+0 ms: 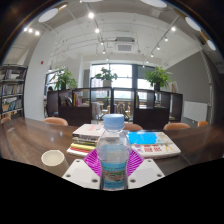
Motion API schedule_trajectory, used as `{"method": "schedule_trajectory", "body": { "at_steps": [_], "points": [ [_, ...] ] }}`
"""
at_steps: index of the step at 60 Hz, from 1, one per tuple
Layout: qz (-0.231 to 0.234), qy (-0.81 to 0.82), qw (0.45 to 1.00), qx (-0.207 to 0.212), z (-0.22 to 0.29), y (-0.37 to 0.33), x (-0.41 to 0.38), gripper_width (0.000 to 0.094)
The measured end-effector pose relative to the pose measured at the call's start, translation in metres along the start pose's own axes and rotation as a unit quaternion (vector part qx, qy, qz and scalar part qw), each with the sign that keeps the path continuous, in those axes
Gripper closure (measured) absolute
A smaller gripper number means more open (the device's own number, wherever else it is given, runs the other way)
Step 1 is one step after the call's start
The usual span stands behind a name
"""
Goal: Pour water
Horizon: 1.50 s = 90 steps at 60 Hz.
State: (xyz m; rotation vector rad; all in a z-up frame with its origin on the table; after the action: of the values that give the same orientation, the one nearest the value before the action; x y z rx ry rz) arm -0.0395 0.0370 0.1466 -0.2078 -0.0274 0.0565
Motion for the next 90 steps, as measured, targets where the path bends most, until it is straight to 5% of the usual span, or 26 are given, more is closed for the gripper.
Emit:
{"method": "schedule_trajectory", "body": {
  "at_steps": [12,24,32,39,43,65,90],
  "points": [
    [0.015,0.001,0.999,-0.028,-0.049,0.013,0.002,0.0654],
    [0.006,0.003,1.000,-0.013,-0.048,0.006,-0.005,0.0603],
    [0.007,0.004,1.000,-0.019,-0.050,0.002,-0.006,0.0451],
    [-0.003,0.027,0.999,-0.038,-0.054,-0.016,-0.004,0.0132],
    [-0.011,0.039,0.998,-0.050,-0.060,-0.032,-0.004,0.0059],
    [-0.035,0.064,0.991,-0.115,-0.083,-0.157,-0.020,0.0075],
    [-0.018,0.053,0.996,-0.073,-0.031,-0.236,-0.027,0.0074]
  ]
}}
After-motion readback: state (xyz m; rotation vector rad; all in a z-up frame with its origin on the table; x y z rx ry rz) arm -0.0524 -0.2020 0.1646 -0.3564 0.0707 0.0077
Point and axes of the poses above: the point between the fingertips, and its own axes, seen from behind it with the camera up: x to the right, z up, y forward, the way the camera looks, the point moved 10 cm from there along -y, backward, against the way the camera looks, and after that the axes turned 3 degrees about -x, right-handed, at the moved point
